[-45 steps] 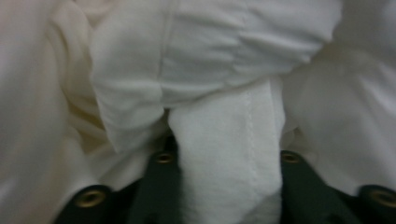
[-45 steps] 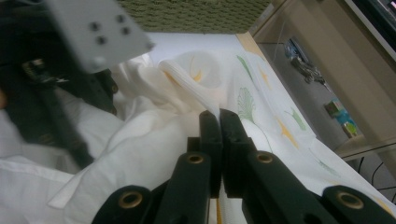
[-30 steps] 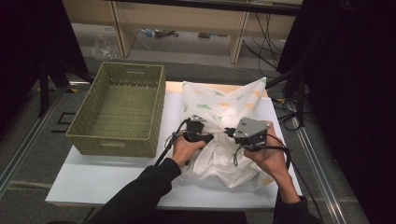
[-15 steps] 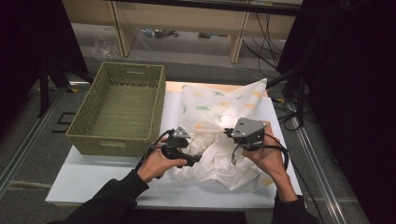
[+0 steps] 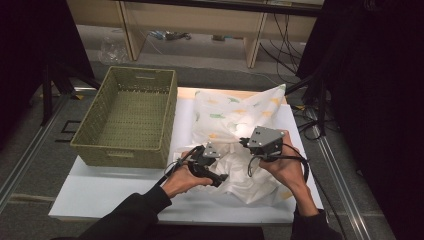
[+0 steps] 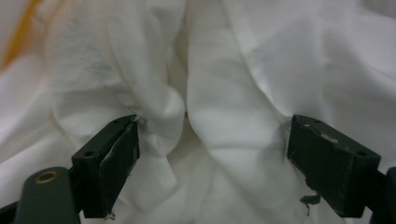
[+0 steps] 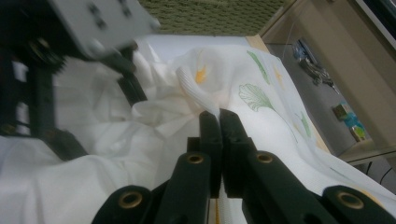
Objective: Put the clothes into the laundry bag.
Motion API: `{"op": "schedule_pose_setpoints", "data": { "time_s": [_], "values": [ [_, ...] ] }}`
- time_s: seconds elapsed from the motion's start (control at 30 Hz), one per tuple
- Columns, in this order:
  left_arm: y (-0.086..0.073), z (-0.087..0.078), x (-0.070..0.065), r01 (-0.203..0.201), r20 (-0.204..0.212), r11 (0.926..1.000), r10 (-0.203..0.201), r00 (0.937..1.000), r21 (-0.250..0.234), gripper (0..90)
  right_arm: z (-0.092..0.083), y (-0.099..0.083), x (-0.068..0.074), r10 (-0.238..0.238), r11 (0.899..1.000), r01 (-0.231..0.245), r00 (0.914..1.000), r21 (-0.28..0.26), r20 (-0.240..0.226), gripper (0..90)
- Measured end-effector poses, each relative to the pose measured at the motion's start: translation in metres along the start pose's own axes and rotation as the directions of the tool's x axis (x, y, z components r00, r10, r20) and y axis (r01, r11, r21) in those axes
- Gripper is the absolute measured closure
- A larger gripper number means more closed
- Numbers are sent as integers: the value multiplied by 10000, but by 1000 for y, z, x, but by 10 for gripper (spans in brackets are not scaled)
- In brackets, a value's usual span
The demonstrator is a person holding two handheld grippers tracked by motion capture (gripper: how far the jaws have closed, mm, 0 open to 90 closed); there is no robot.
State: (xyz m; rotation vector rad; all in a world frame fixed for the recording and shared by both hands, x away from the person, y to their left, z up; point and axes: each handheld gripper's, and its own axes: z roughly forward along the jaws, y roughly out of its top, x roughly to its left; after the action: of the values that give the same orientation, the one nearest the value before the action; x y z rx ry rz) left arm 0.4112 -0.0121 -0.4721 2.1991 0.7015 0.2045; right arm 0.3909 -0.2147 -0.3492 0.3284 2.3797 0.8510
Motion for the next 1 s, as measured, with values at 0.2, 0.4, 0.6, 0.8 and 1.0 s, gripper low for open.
{"op": "schedule_pose_setpoints", "data": {
  "time_s": [0.2,0.4,0.6,0.8,1.0],
  "values": [
    [16,20,4,-106,179,9999,105,9998,7,787,3,-3,2,215,9996,-214,9998,167,-42,900],
    [44,12,6,692,354,9909,-655,9972,-1151,867,-2,-4,-1,96,10000,-96,9999,-10,87,900],
    [53,26,24,1649,-299,9701,-1728,9845,-1783,865,-8,-2,-2,74,9999,-73,10000,-136,66,900],
    [34,24,32,2801,69,9463,-2827,9592,-1612,615,-1,-5,0,77,9999,-76,9998,83,-175,900],
    [15,-30,31,2019,-1560,9636,-2297,9607,-1755,312,0,-8,-2,241,9996,-239,9996,121,-117,900]
  ]
}}
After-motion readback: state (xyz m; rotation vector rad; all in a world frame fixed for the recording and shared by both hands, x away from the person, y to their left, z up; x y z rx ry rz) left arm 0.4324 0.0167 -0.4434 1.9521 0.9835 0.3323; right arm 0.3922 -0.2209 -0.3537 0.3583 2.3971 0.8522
